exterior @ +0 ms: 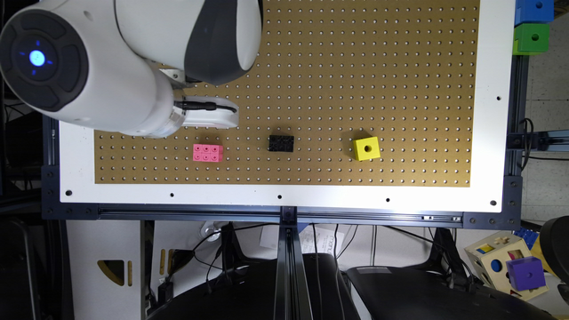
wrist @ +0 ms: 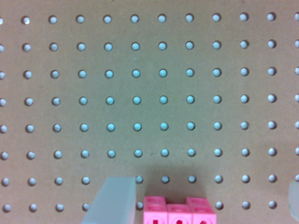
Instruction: Pick up pink block.
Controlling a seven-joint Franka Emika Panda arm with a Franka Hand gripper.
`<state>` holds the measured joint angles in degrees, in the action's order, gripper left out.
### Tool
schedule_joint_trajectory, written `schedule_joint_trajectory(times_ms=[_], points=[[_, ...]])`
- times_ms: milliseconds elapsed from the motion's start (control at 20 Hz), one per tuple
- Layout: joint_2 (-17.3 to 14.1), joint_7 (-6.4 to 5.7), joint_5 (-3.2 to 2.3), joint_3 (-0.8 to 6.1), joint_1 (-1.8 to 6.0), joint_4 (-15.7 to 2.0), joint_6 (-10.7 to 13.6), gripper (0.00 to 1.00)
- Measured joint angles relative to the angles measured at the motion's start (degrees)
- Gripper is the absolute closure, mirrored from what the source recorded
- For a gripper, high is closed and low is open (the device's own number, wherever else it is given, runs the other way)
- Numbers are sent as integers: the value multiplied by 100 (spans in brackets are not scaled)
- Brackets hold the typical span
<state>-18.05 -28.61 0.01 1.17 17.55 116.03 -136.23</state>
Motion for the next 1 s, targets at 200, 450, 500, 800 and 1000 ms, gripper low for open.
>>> schedule_joint_trajectory(times_ms=[200, 450, 500, 800, 1000], points=[[-134, 1, 0, -5, 21, -110, -32, 0], [-722, 1, 0, -6, 26, -314, -422, 0], [-800, 1, 0, -5, 25, -391, -426, 0], [-1305, -1, 0, 35, 21, -856, -448, 0], [-1557, -1, 0, 44, 21, -1064, -460, 0]])
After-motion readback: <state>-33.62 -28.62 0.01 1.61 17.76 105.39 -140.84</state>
